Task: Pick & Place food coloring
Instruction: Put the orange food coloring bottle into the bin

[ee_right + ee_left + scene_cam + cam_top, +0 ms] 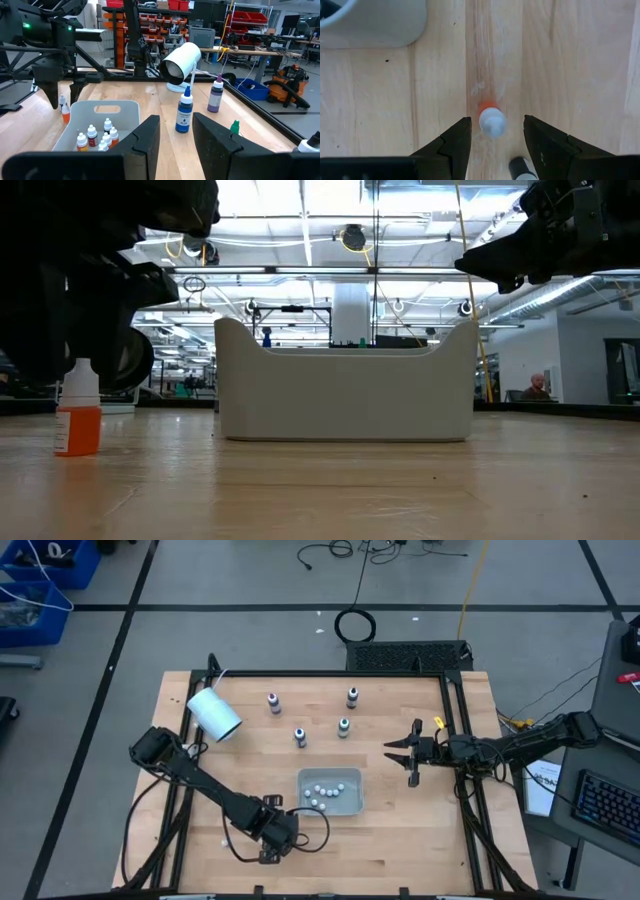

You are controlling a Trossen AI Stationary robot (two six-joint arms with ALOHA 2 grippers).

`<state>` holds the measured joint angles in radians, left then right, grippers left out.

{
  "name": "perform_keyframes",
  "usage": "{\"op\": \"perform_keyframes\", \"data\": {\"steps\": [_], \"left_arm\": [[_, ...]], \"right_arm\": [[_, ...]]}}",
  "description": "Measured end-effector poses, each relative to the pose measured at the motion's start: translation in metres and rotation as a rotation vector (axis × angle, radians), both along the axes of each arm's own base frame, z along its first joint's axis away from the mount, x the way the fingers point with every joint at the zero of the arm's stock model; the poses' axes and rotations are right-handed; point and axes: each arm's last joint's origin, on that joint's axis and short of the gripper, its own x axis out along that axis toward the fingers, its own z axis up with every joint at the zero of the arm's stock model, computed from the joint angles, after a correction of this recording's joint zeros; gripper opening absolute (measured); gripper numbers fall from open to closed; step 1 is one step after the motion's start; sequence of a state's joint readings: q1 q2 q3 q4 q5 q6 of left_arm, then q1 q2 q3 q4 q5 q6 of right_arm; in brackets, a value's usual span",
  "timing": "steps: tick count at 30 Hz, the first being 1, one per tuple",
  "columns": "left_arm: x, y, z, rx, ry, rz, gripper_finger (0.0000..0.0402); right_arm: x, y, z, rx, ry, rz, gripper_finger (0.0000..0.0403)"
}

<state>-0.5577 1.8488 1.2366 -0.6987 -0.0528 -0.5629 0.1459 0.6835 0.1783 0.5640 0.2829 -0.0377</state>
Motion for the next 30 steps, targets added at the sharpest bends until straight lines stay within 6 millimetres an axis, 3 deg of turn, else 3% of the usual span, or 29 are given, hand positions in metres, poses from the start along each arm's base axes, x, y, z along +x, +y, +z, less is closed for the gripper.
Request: {"op": "perform_keyframes", "data": {"steps": [23,30], "left_arm": [[0.0010,0.0026,0.0001,-0.004,0.009,-0.001,0.0182],[0.0008,0.0024,0.0001,-0.010,0.013,-0.004,0.0123]], "right_arm": [[0.0000,0.0000,0.0000,0.000,0.000,0.000,0.0105],[0.0000,0.0000,0.0000,0.000,0.000,0.000,0.0105]]}}
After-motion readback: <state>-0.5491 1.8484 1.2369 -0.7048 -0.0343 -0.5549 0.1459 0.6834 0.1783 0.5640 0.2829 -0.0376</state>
